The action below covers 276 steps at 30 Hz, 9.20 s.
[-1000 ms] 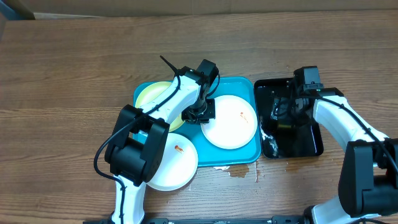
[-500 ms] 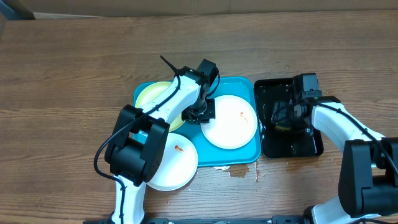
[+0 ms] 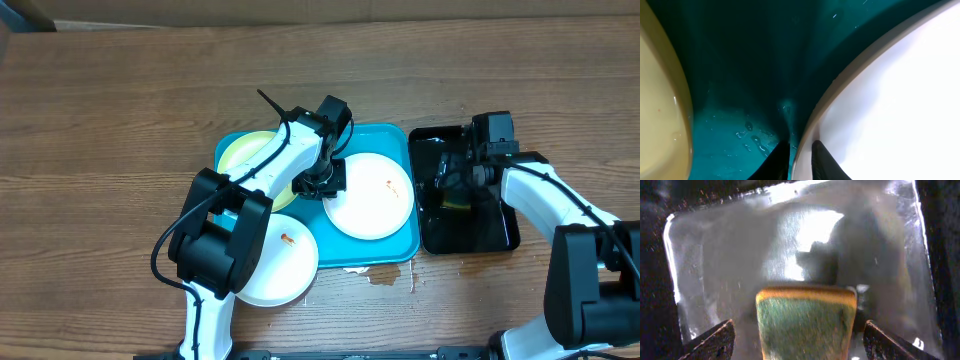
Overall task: Clean dirty plates on tray and stack at the side
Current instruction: 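Dip and rub the sponge in the water with the right gripper, then scrub the held white plate with the sponge in the right gripper, then return the sponge to the black tray and withdraw the right gripper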
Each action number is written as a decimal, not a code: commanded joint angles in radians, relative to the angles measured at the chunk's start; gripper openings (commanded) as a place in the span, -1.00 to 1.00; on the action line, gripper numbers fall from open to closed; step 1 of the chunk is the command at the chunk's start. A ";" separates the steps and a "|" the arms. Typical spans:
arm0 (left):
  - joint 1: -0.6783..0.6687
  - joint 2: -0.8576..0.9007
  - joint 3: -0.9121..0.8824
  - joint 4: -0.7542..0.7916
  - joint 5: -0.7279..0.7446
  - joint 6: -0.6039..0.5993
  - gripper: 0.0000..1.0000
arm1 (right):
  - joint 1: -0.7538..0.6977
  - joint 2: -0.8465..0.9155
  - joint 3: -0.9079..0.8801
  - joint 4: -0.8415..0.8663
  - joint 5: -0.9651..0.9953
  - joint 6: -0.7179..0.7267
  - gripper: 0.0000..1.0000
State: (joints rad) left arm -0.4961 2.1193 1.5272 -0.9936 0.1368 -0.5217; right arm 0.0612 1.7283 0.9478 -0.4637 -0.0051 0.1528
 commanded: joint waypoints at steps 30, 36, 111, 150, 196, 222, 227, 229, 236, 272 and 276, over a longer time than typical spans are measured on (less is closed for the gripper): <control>-0.002 0.013 -0.010 0.023 -0.018 0.002 -0.50 | 0.004 0.066 0.073 0.017 0.005 0.000 -0.49; -0.002 0.013 -0.010 0.023 -0.040 0.002 -0.47 | 0.004 0.042 0.095 -0.066 0.005 -0.005 0.89; -0.001 0.013 -0.008 0.023 -0.043 0.051 -0.92 | 0.092 0.028 0.451 -0.771 0.191 -0.008 -0.93; 0.038 0.013 -0.008 -0.014 -0.043 0.054 -0.92 | 0.377 0.058 0.286 -0.300 0.161 -0.067 -0.93; 0.051 0.013 -0.008 -0.023 -0.040 0.054 -0.92 | 0.378 0.132 0.171 -0.071 0.112 -0.162 -0.92; 0.051 0.013 -0.008 -0.023 -0.040 0.054 -0.92 | 0.439 0.222 0.173 -0.080 -0.177 -0.159 -0.93; 0.051 0.013 -0.008 -0.023 -0.040 0.054 -0.92 | 0.385 0.203 0.243 -0.140 -0.340 -0.154 -0.93; 0.051 0.013 -0.008 -0.022 -0.040 0.054 -0.92 | 0.353 0.182 0.285 -0.173 -0.441 -0.154 -0.93; 0.051 0.013 -0.008 -0.023 -0.040 0.054 -0.92 | 0.233 0.090 0.422 -0.320 -0.547 -0.155 -0.93; 0.051 0.013 -0.008 -0.023 -0.032 0.053 -0.67 | -0.134 0.045 0.123 -0.198 -0.220 -0.074 0.20; 0.051 0.013 -0.008 -0.023 -0.032 0.053 -0.55 | -0.135 0.045 0.143 -0.200 -0.224 -0.074 0.20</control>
State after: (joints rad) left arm -0.4507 2.1155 1.5265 -1.0138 0.1165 -0.4759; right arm -0.0761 1.7729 1.0714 -0.6682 -0.2436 0.0784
